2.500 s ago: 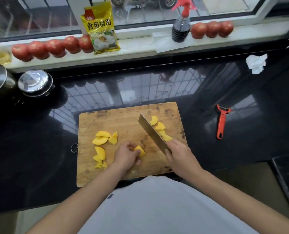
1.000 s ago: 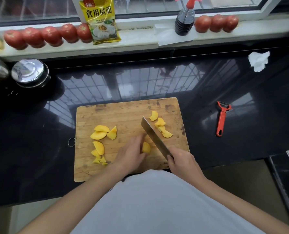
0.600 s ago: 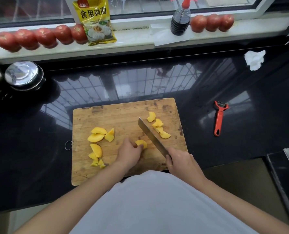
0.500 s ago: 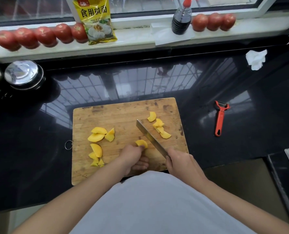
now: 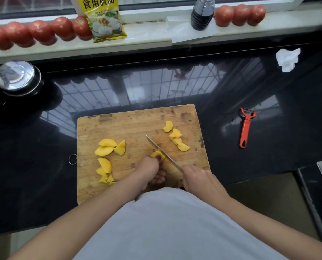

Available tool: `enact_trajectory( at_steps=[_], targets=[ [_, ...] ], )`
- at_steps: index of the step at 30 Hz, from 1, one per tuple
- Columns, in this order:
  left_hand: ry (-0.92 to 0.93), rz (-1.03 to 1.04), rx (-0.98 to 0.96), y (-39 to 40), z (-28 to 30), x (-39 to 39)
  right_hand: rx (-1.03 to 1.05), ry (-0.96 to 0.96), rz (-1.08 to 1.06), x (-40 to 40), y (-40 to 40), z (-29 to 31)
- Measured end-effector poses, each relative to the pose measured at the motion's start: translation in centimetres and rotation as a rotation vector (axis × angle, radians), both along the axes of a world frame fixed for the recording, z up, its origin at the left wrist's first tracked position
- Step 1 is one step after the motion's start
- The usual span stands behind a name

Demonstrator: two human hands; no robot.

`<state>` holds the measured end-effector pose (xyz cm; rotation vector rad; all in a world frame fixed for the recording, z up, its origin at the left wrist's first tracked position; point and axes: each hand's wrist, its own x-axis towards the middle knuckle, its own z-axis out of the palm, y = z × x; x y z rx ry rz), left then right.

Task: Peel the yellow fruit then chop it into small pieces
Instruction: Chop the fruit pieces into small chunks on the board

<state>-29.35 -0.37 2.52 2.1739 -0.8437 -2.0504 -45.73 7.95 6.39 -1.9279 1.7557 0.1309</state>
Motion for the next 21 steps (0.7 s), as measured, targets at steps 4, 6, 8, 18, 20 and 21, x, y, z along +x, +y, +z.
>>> enact_trajectory(
  at_steps=[4,6,8,18,20,21],
  targets=[
    [0.006,-0.002,0.029,-0.2,0.1,-0.1,0.082,0.027,-0.011,0.4,-0.4,-0.4],
    [-0.007,-0.007,0.046,-0.2,0.2,-0.3,0.146,0.037,-0.037,1.3,-1.2,-0.8],
    [-0.025,-0.010,0.048,-0.3,0.2,-0.4,0.140,0.013,-0.057,2.2,-2.7,-1.1],
    [-0.001,-0.002,0.069,-0.3,-0.4,-0.3,0.017,-0.037,-0.058,0.4,-0.8,0.3],
    [0.010,-0.003,0.074,-0.4,-0.6,-0.4,0.020,-0.028,-0.048,0.2,-0.6,0.5],
    [0.012,0.001,0.076,-0.4,-0.7,-0.4,0.030,-0.021,-0.046,0.2,-0.6,0.5]
  ],
)
